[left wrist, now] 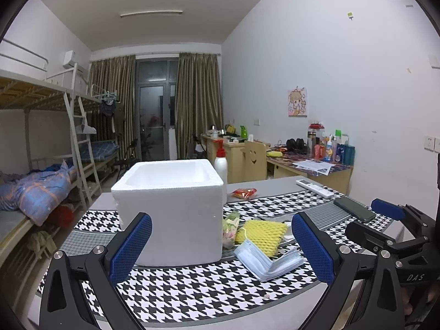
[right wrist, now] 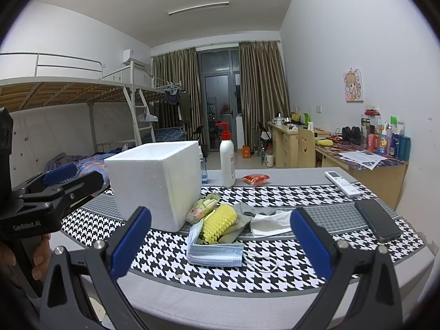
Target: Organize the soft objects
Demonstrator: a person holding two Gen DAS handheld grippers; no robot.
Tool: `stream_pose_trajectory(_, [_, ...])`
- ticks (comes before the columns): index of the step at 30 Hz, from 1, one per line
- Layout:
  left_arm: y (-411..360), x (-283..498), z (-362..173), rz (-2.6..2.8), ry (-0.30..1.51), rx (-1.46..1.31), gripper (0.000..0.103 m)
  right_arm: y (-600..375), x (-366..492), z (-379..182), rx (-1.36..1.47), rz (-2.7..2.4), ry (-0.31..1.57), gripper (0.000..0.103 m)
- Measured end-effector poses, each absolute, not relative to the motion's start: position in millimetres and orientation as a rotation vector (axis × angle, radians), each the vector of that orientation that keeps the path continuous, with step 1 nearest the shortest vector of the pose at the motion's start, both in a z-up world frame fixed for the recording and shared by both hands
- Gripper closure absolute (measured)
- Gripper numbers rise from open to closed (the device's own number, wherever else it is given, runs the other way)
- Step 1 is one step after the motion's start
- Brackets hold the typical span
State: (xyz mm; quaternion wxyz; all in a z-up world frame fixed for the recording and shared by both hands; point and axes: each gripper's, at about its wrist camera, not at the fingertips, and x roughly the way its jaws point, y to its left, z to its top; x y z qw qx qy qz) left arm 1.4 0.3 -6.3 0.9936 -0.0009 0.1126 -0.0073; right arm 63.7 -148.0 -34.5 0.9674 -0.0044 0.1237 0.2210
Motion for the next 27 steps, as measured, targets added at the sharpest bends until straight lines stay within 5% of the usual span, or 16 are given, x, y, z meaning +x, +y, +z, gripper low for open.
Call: stream_pose_trajectory(27, [3.6,9.3,-4.5,0.028,0.233,-0.003,0.001,-143.9,64.7,-34.1,-0.02,0.452,0.236,0.001])
